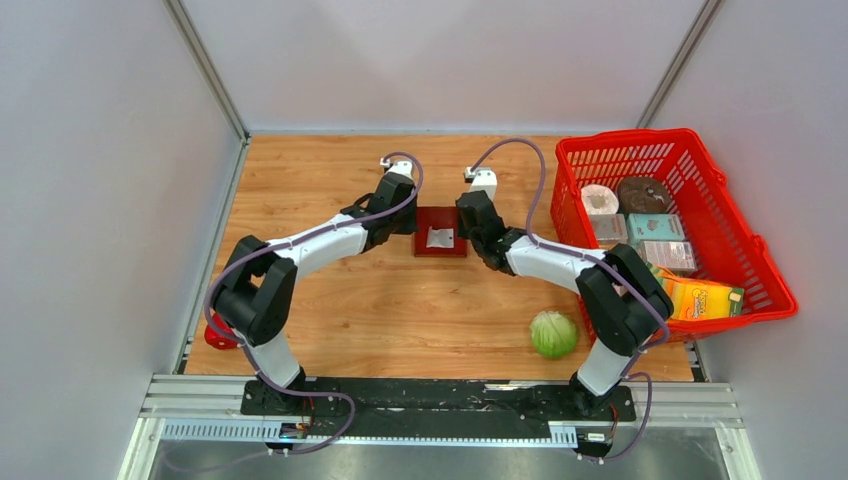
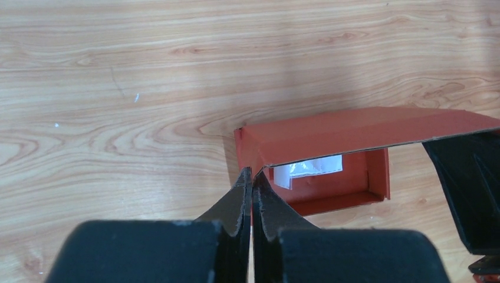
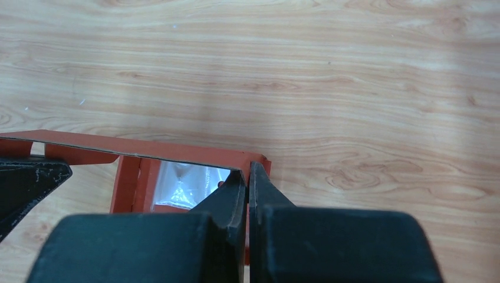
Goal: Fold the paper box
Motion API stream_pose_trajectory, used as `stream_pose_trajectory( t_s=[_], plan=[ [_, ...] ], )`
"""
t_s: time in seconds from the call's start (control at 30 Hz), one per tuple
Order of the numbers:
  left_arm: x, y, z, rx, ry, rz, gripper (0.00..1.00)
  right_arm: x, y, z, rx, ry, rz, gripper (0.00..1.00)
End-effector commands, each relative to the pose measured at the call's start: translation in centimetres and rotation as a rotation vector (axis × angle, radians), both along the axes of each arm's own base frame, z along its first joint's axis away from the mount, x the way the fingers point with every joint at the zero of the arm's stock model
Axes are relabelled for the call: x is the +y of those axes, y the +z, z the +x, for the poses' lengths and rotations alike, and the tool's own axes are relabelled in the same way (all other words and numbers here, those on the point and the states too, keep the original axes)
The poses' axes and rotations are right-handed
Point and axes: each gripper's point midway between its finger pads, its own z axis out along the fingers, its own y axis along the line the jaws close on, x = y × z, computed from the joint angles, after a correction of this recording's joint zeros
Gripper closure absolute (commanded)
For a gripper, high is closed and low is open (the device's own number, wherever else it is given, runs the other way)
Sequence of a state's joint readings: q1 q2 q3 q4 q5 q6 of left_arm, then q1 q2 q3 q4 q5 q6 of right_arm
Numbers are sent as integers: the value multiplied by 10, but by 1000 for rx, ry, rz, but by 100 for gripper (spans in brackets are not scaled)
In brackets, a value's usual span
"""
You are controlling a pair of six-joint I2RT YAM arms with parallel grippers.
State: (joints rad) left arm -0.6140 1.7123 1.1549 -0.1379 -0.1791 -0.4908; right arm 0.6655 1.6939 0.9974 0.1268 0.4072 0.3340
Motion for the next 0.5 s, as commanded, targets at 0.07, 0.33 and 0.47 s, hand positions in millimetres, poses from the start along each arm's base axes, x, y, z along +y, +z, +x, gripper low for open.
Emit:
stream_pose_trajectory(
  t_s=[0.07,0.33,0.47],
  plan=[
    [-5,-4,6,-21,79,-34,100,1,11,10,-74,-148,66,100],
    [-1,-4,-5,-74,123,21,100,-8,1,-6,-130,-161,75,100],
    [1,-13,-14,-69,139,23,100,-9,-2,-15,-151,-157,83,100]
  ],
)
